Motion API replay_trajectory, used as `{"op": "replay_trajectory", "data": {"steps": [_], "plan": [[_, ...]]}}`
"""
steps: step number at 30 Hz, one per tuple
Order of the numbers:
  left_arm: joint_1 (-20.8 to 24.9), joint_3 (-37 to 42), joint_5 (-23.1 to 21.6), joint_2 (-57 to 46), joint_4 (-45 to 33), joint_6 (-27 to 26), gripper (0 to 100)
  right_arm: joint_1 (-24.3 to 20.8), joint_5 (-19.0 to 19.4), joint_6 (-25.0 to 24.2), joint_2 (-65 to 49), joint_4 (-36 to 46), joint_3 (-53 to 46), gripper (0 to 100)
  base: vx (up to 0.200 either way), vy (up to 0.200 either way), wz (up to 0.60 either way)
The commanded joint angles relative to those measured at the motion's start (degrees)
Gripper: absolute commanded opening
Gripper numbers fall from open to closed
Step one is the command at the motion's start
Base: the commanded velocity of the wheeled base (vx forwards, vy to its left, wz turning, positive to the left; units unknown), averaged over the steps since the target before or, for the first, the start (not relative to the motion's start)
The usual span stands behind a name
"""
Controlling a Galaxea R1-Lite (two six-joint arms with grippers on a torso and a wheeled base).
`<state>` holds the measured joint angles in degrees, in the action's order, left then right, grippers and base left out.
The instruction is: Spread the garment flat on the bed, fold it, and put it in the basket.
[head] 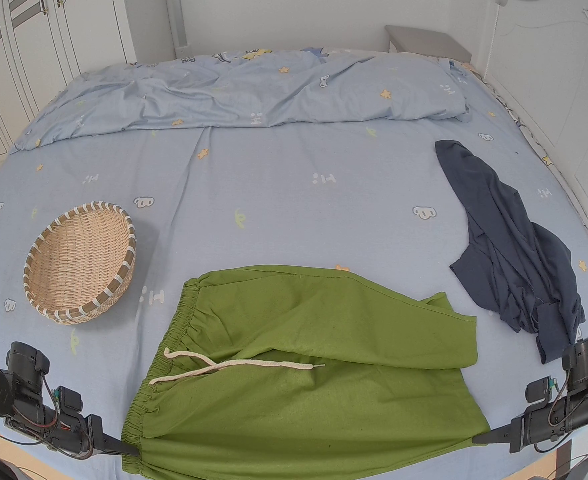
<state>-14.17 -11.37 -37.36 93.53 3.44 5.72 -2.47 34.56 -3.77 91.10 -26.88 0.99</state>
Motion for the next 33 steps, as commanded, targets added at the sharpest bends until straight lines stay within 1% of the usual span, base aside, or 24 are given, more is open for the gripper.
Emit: {"op": "replay_trajectory", "data": {"steps": [1,3,5,15,16,24,26,28,29,30,31,32,33], "plan": [[0.1,-3.5,-0.2,-2.8,-3.9,-3.8,0,0.1,0.0,0.2,-1.7,2.2,-1.0,0,0.0,0.0,0.0],[-0.2,-3.2,-0.2,-0.4,-3.9,-7.0,0,0.0,0.0,0.3,-0.8,2.5,-1.0,0,0.0,0.0,0.0],[-0.5,-3.0,-0.1,0.6,-4.0,-8.9,0,0.0,0.0,0.3,0.1,2.6,-1.0,0,0.0,0.0,0.0],[-0.2,-2.4,-0.2,1.2,-4.0,-9.5,0,-0.2,-0.1,1.7,2.3,3.7,-1.0,0,0.0,0.0,0.0],[0.0,-2.2,-0.2,1.1,-3.9,-9.6,100,-0.2,0.0,2.1,2.3,3.9,-1.0,100,0.0,0.0,0.0],[-0.7,-2.2,-0.3,-0.6,-4.0,-9.3,100,0.0,0.2,2.0,1.7,3.9,-1.0,100,0.0,0.0,0.0],[-1.2,-2.3,-0.3,-2.6,-4.1,-9.3,100,0.1,0.2,2.0,1.2,3.7,-1.0,100,0.0,0.0,0.0],[-2.4,-3.0,-0.7,-8.9,-5.0,-8.4,100,0.6,0.2,2.0,-2.2,3.1,-1.0,100,0.0,0.0,0.0],[-2.7,-3.6,-0.7,-13.0,-5.9,-7.2,100,0.6,0.2,1.9,-4.4,2.8,-1.0,100,0.0,0.0,0.0],[-2.8,-3.8,-0.8,-14.1,-6.1,-6.9,100,0.7,0.2,1.8,-4.9,2.8,-0.9,100,0.0,0.0,0.0],[-2.5,-6.3,-0.8,-20.0,-7.7,-3.2,100,0.9,0.2,1.5,-7.7,2.2,-0.5,100,0.0,0.0,0.0],[-2.4,-6.6,-0.8,-20.5,-7.8,-2.7,100,1.0,0.2,1.5,-8.0,2.2,-0.4,100,0.0,0.0,0.0],[-1.5,-10.8,-0.8,-25.3,-9.7,2.7,100,1.6,0.0,1.1,-11.6,2.1,0.9,100,0.0,0.0,0.0]]}}
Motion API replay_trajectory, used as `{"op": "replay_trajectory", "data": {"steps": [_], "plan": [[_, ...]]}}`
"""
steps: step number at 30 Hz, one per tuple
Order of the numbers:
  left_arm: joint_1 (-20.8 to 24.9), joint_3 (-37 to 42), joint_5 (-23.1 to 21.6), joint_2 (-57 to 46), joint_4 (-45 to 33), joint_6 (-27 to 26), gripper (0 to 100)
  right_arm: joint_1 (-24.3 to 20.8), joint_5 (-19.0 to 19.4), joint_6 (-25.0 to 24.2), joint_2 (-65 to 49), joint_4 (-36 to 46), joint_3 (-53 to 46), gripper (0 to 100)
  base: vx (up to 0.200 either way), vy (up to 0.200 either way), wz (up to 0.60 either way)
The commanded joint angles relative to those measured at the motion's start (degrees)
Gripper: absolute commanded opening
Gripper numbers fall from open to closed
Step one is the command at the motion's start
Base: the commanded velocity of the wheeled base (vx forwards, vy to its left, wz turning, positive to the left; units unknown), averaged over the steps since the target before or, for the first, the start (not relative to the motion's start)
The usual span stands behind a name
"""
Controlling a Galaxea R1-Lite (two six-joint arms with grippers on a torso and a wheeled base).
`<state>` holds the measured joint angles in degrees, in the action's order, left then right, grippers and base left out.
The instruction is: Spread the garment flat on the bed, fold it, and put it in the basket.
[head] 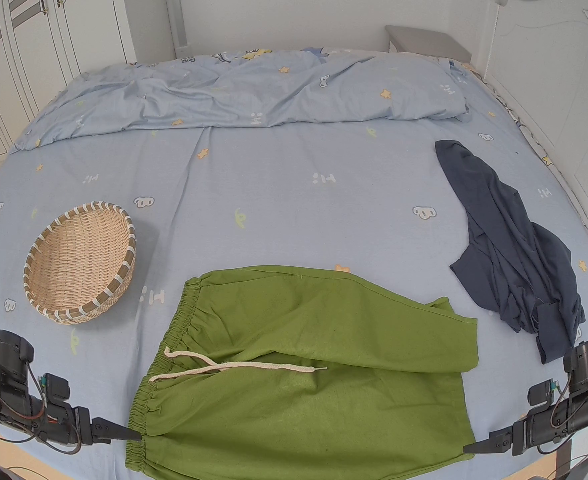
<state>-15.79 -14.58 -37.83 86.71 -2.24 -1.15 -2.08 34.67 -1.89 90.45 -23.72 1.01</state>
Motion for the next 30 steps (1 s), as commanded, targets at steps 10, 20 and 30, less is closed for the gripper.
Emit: {"op": "replay_trajectory", "data": {"steps": [10,20,30], "plan": [[13.8,-29.4,0.2,-7.8,-4.4,17.8,100,2.3,-1.9,-2.9,-13.8,0.7,19.2,100,0.0,0.0,0.0],[18.3,-42.1,0.6,12.8,2.2,18.8,100,-0.3,-3.2,-2.9,-0.5,1.5,38.1,100,0.0,0.0,0.0],[21.1,-45.6,11.6,23.9,8.7,20.5,100,-3.2,-9.4,-2.8,2.2,-0.5,37.5,100,0.0,0.0,0.0]]}}
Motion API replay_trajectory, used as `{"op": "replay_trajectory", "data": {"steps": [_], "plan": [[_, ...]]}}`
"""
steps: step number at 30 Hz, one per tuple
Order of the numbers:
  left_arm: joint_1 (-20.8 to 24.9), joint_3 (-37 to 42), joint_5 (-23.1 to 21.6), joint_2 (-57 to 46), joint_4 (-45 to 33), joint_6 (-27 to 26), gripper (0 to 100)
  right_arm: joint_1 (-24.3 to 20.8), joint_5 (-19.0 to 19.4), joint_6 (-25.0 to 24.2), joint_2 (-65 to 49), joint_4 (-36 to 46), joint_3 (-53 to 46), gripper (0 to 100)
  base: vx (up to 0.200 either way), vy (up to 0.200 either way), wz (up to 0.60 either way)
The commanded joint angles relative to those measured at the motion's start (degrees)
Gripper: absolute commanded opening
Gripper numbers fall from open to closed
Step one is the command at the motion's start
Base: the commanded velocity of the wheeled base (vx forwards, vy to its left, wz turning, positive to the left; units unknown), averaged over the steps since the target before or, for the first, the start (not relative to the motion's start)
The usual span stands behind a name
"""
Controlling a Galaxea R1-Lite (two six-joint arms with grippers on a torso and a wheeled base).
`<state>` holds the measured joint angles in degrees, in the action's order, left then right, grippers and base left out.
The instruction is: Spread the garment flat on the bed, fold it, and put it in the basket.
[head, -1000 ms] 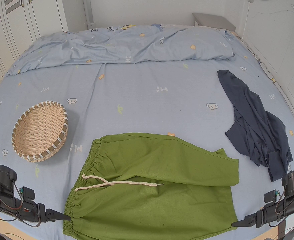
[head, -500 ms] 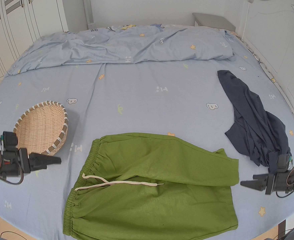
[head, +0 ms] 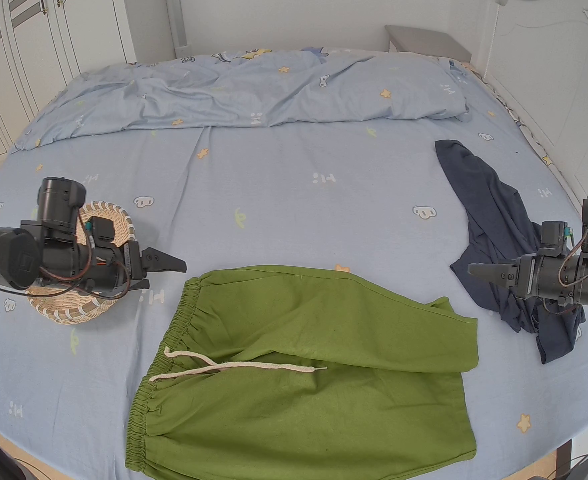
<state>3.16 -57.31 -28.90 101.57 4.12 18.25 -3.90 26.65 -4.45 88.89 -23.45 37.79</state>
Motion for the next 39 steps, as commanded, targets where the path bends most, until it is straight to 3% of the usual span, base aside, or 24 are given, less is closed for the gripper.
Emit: {"op": "replay_trajectory", "data": {"steps": [1,7,11,25,33,34,39], "plan": [[2.2,-3.3,2.9,9.7,3.0,1.7,100,-1.5,-1.3,-0.2,3.6,-0.9,0.4,100,0.0,0.0,0.0],[2.6,-3.7,2.8,10.6,4.8,3.5,100,-1.5,-1.3,-0.2,3.6,-0.9,0.4,100,0.0,0.0,0.0],[4.3,-3.1,3.0,12.2,10.1,6.4,100,-1.5,-1.4,-0.3,3.5,-1.0,0.5,100,0.0,0.0,0.0],[4.7,-4.3,3.2,15.1,11.5,6.8,100,-1.6,-1.6,-0.3,3.6,-1.0,0.5,100,0.0,0.0,0.0],[6.4,-3.6,3.6,17.0,17.4,10.5,100,-1.6,-1.7,-0.3,3.7,-1.0,0.7,100,0.0,0.0,0.0],[6.4,-3.6,3.6,16.9,17.4,10.5,0,-1.6,-1.7,-0.3,3.7,-1.0,0.6,100,0.0,0.0,0.0],[6.2,-3.7,3.6,17.1,17.5,10.5,0,-1.5,-1.7,-0.3,3.7,-1.0,0.6,100,0.0,0.0,0.0]]}}
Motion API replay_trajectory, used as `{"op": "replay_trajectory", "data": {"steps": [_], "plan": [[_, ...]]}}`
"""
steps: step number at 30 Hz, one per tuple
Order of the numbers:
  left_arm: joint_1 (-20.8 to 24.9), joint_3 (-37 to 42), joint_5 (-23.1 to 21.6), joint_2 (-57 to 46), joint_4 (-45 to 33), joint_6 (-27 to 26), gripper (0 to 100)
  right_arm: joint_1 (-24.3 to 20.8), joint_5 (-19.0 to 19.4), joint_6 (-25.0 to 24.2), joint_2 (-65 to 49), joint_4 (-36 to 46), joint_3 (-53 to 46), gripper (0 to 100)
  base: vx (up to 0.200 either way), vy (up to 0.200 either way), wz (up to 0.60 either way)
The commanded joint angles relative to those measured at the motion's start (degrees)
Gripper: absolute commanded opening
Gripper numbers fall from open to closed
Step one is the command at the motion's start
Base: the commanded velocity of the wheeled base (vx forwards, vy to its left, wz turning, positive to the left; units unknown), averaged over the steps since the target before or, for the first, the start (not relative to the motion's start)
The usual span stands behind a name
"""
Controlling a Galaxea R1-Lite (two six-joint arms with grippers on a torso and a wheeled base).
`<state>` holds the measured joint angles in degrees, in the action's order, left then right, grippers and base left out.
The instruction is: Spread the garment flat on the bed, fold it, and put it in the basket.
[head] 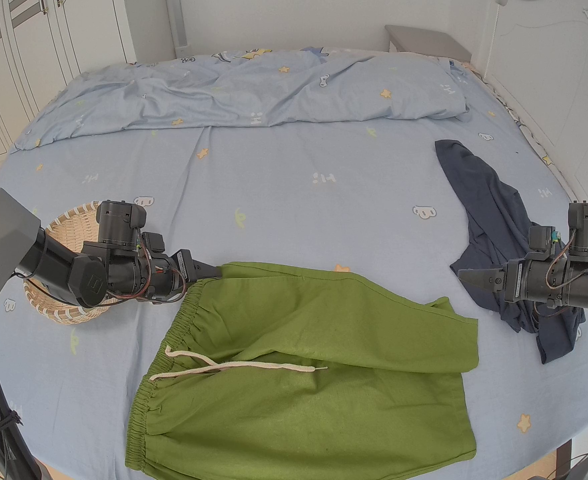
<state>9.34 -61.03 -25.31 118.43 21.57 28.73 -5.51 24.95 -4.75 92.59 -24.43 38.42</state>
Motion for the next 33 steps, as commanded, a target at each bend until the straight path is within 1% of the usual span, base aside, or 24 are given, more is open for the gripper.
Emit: {"op": "replay_trajectory", "data": {"steps": [1,5,10,15,20,23,25,29,33], "plan": [[-0.1,0.0,0.0,0.2,0.1,-0.1,0,0.1,0.0,0.0,0.0,0.0,0.0,100,0.0,0.0,0.0],[-0.6,0.1,0.3,0.2,0.1,-0.1,0,0.4,0.0,0.0,0.0,0.0,-0.1,100,0.0,0.0,0.0],[-1.8,1.2,2.2,-0.7,0.1,-0.3,0,0.9,0.0,-0.1,-0.1,0.1,-0.9,100,0.0,0.0,0.0],[-2.0,2.5,2.8,-2.1,0.1,-0.4,0,2.9,0.3,-0.2,-0.3,0.3,-3.9,100,0.0,0.0,0.0],[-1.3,2.8,2.8,-2.4,0.1,-0.5,0,4.2,0.6,-2.8,0.5,0.6,-5.4,100,0.0,0.0,0.0],[-1.1,3.3,2.8,-2.4,0.1,-0.5,0,4.2,0.9,-3.1,1.7,0.7,-5.7,100,0.0,0.0,0.0],[-0.7,3.4,2.8,-2.5,0.2,-0.6,0,4.1,2.5,-3.1,4.2,0.3,-6.1,100,0.0,0.0,0.0],[-0.8,3.4,2.8,-2.6,0.2,-0.6,0,4.0,4.4,-3.1,6.1,0.1,-6.0,100,0.0,0.0,0.0],[-0.8,3.4,2.9,-2.6,0.2,-0.6,0,3.5,5.3,-2.6,10.9,-0.2,-4.9,100,0.0,0.0,0.0]]}}
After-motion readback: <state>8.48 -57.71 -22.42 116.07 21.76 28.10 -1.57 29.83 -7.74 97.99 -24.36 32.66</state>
